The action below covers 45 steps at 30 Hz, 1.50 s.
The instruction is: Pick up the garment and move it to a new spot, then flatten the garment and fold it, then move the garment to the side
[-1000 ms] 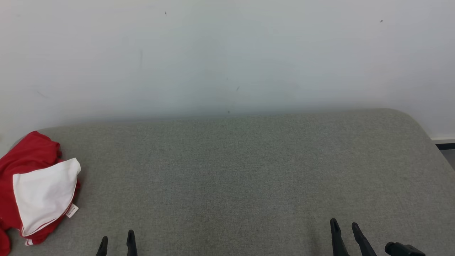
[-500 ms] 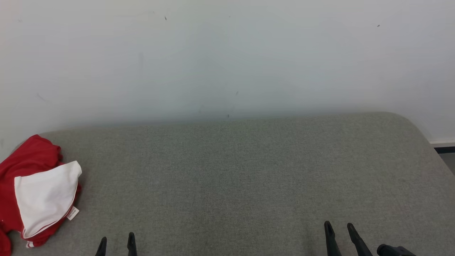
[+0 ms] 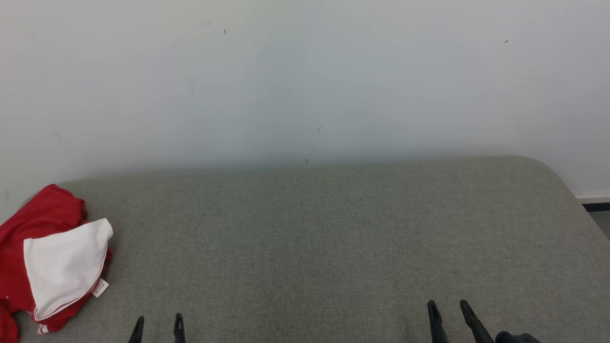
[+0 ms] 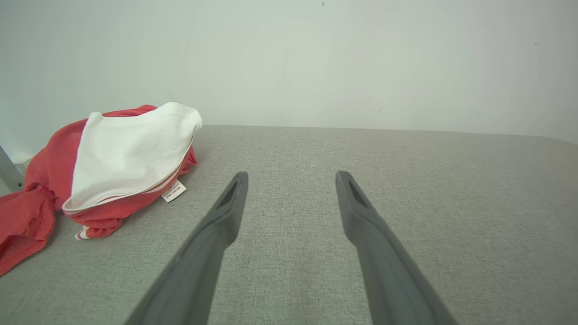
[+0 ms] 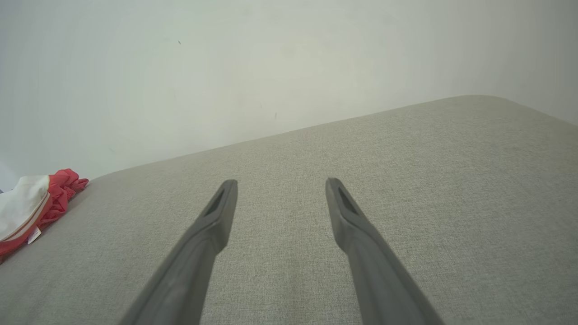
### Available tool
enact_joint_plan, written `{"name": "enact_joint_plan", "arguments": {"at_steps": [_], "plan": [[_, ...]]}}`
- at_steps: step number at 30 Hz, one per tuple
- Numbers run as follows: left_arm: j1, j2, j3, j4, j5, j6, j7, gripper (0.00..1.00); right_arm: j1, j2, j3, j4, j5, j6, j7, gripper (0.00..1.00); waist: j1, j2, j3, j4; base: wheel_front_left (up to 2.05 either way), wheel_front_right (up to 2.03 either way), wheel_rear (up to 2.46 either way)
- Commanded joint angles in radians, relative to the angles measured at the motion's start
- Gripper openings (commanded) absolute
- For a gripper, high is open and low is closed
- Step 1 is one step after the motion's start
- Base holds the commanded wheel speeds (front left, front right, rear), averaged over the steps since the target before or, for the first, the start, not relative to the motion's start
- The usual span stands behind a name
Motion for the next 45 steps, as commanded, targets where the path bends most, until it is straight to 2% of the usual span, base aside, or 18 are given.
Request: {"name": "enact_joint_plan", "arguments": {"at_steps": [1, 16, 34, 39, 45], "plan": [[0.01, -0.002, 0.002, 0.002, 0.024, -0.003, -0.009, 1.0, 0.009, -0.003, 0.005, -0.002, -0.025, -0.002, -0.009, 1.0, 0.0, 0.0, -0.003, 0.001, 0.0, 0.0, 0.0], [0.019, -0.017, 0.013, 0.014, 0.145, -0.006, -0.031, 1.0, 0.024, -0.003, 0.019, 0.005, -0.124, -0.002, -0.041, 1.0, 0.0, 0.0, -0.031, 0.013, 0.0, 0.0, 0.0], [0.018, -0.033, 0.038, 0.025, 0.113, -0.021, -0.029, 1.0, 0.03, -0.002, 0.018, 0.006, -0.105, -0.002, -0.038, 1.0, 0.0, 0.0, -0.034, 0.028, 0.0, 0.0, 0.0], [0.015, -0.046, 0.064, 0.033, 0.04, -0.05, -0.029, 1.0, 0.041, -0.002, 0.043, -0.008, -0.059, -0.002, -0.038, 1.0, 0.0, 0.0, -0.038, 0.091, 0.0, 0.0, 0.0], [0.019, -0.04, 0.072, 0.045, 0.057, -0.065, -0.029, 1.0, 0.057, -0.002, 0.06, -0.013, -0.027, -0.002, -0.038, 1.0, 0.0, 0.0, -0.047, 0.216, 0.0, 0.0, 0.0]]}}
